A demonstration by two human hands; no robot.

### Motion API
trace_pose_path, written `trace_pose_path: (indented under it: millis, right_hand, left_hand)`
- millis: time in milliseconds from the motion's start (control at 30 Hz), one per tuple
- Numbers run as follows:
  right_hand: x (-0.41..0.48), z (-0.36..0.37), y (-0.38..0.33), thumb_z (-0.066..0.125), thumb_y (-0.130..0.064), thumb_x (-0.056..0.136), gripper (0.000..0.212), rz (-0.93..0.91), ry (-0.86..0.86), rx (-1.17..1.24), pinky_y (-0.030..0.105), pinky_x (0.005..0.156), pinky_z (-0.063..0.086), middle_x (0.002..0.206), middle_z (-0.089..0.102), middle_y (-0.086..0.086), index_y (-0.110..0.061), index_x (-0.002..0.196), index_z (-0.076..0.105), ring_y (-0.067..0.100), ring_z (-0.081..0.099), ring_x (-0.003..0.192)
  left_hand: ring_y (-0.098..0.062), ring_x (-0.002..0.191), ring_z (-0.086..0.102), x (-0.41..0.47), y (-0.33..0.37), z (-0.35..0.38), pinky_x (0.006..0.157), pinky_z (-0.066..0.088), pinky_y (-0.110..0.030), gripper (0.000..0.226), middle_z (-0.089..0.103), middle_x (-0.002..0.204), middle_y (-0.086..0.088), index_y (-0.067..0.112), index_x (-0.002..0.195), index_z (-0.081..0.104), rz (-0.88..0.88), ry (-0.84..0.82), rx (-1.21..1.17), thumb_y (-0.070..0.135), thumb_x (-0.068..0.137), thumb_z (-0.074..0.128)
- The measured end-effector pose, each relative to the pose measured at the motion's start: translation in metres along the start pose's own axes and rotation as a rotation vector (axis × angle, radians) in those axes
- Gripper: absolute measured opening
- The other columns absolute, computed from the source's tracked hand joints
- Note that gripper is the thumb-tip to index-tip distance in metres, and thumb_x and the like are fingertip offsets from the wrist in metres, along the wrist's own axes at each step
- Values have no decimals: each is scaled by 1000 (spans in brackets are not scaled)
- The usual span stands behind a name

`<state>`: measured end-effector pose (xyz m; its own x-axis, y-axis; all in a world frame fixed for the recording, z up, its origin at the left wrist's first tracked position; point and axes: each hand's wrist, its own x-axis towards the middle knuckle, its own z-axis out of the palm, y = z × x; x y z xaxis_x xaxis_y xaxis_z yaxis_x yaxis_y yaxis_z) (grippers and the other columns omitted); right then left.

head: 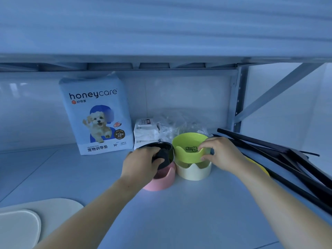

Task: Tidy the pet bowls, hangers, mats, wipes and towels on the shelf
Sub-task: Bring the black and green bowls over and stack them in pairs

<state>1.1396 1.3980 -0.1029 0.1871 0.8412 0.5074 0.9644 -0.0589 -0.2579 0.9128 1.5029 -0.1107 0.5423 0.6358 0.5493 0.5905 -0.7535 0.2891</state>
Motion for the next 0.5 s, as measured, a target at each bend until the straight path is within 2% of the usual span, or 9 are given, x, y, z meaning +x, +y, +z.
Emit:
trace_pose_path:
  millis: [67, 133, 233, 300, 367, 433, 500]
  right_hand:
    - [1, 2, 4, 81, -18, 71, 26, 14, -33, 3, 31, 85, 45, 99, 70, -2, -18, 95, 73, 19, 59, 95]
    - [0, 6, 9, 82, -18, 69, 25, 28, -64, 11, 30, 81, 46, 96, 69, -5, -21, 92, 73, 17, 59, 92]
    - [-1, 7, 11, 82, -19, 69, 24, 54, -94, 24, 29, 75, 44, 93, 68, -8, -23, 90, 72, 16, 57, 86]
    - [0, 3, 12, 81, -19, 70, 23, 66, -116, 32, 31, 76, 45, 92, 67, -7, -26, 90, 71, 17, 57, 86]
    - [1, 0, 9, 80, -18, 72, 26, 72, -153, 25, 26, 75, 40, 93, 64, -12, -28, 95, 70, 10, 54, 86]
    - [0, -2, 2, 79, -22, 73, 33, 78, -178, 10, 21, 76, 37, 100, 61, -15, -28, 104, 69, 3, 50, 89]
    - [-1, 0, -12, 79, -28, 74, 37, 67, -159, 35, 21, 78, 39, 107, 63, -15, -27, 108, 67, 3, 54, 89]
  left_hand:
    - [-20, 76, 49, 0, 1, 4, 59, 29, -29, 10, 62, 79, 7, 24, 81, 57, 9, -8, 27, 31, 87, 55]
    - [-17, 78, 50, 0, 1, 8, 63, 33, -29, 11, 65, 85, 9, 26, 91, 61, 28, -14, 56, 33, 88, 52]
    - [-15, 84, 55, 0, -2, 14, 72, 37, -27, 16, 66, 89, 10, 30, 96, 63, 43, -11, 87, 35, 88, 49]
    - [-15, 85, 56, -2, -2, 16, 70, 34, -27, 17, 66, 89, 10, 30, 97, 63, 58, -11, 107, 34, 88, 48]
    - [-15, 88, 56, -5, -3, 17, 69, 31, -27, 17, 66, 91, 10, 31, 98, 63, 76, -17, 111, 32, 88, 49]
    - [-14, 96, 55, -9, -4, 16, 70, 37, -26, 20, 65, 100, 13, 35, 104, 63, 92, -10, 72, 32, 87, 53]
    - [-11, 108, 51, -12, -8, 13, 77, 43, -24, 32, 60, 114, 17, 38, 114, 60, 68, 3, -15, 34, 83, 61]
